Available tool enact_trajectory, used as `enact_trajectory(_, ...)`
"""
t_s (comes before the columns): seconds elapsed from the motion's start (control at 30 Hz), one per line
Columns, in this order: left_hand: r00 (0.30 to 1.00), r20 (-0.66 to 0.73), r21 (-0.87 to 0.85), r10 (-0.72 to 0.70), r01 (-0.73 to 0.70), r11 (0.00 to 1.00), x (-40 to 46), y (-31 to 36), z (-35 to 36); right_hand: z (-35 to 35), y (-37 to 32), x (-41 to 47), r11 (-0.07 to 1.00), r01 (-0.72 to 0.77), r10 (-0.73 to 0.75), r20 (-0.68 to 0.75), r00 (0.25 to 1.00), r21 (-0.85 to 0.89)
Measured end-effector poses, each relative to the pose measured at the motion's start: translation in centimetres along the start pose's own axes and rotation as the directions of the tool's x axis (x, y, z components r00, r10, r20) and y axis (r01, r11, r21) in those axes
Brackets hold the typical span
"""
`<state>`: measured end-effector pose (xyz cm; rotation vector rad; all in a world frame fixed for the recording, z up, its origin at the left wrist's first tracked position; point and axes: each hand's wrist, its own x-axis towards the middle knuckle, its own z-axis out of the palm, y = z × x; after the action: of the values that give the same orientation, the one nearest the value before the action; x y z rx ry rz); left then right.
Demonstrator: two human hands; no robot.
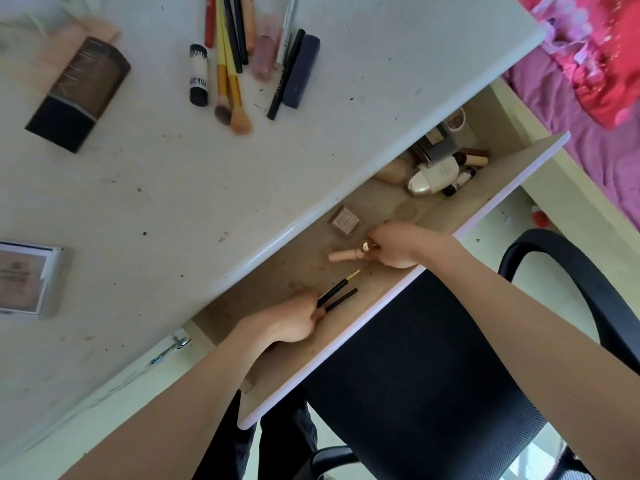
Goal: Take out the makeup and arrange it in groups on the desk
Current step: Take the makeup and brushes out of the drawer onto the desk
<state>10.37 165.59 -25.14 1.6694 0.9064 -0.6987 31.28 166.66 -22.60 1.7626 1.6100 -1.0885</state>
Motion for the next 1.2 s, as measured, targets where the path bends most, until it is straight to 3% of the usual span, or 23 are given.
enact_trajectory(0.17,0.999,-0.019,-0.055,0.040,-0.041,0.998,-2.8,0.5,-2.0,-0.9,-2.0,-3.8,0.959,0.124,-0.094,-0.130,0.987,0.254)
enact_trajectory(0.27,0.988,0.026,-0.185,0.152,-0.145,0.972,-5.6,1.0,-4.5,-2.7,-2.2,-6.4,0.880,0.207,-0.141,-0.182,0.973,0.428)
enact_trajectory(0.37,0.967,0.080,-0.412,0.243,-0.190,0.891,-8.2,0.6,-7.4,-4.5,-2.3,-8.2,0.642,0.315,-0.193,-0.250,0.949,0.699)
enact_trajectory(0.47,0.953,-0.051,-0.746,0.299,-0.235,0.623,-10.0,1.0,-10.4,-6.4,-3.2,-7.8,0.246,0.377,-0.132,-0.355,0.926,0.893)
enact_trajectory(0.53,0.949,-0.266,-0.825,0.172,-0.316,0.469,-10.4,1.9,-12.8,-8.2,-4.1,-6.5,0.055,0.373,-0.002,-0.374,0.927,0.926)
enact_trajectory(0.67,0.818,-0.548,-0.789,-0.175,-0.436,0.432,-9.0,3.5,-18.6,-12.4,-5.9,-3.5,-0.082,0.359,0.209,-0.336,0.918,0.930)
enact_trajectory(0.73,0.743,-0.626,-0.736,-0.235,-0.465,0.492,-7.8,4.2,-21.4,-14.6,-6.7,-2.1,-0.127,0.358,0.283,-0.312,0.907,0.925)
enact_trajectory(0.8,0.690,-0.673,-0.672,-0.266,-0.421,0.609,-6.1,4.5,-23.8,-16.6,-7.6,-0.7,-0.099,0.389,0.330,-0.339,0.881,0.916)
enact_trajectory(0.93,0.664,-0.707,-0.587,-0.243,-0.358,0.726,-3.2,5.4,-26.9,-19.9,-10.0,1.9,0.125,0.371,0.373,-0.390,0.842,0.920)
enact_trajectory(1.0,0.617,-0.751,-0.521,-0.235,-0.335,0.785,-2.2,6.0,-27.9,-21.2,-10.8,3.0,0.201,0.327,0.387,-0.382,0.840,0.923)
enact_trajectory(1.07,0.571,-0.789,-0.469,-0.227,-0.322,0.822,-1.5,6.5,-28.9,-22.2,-11.1,3.6,0.193,0.318,0.388,-0.370,0.845,0.928)
enact_trajectory(1.2,0.581,-0.773,-0.502,-0.255,-0.312,0.807,-0.9,6.4,-30.5,-23.8,-11.2,4.0,0.061,0.397,0.313,-0.395,0.864,0.916)
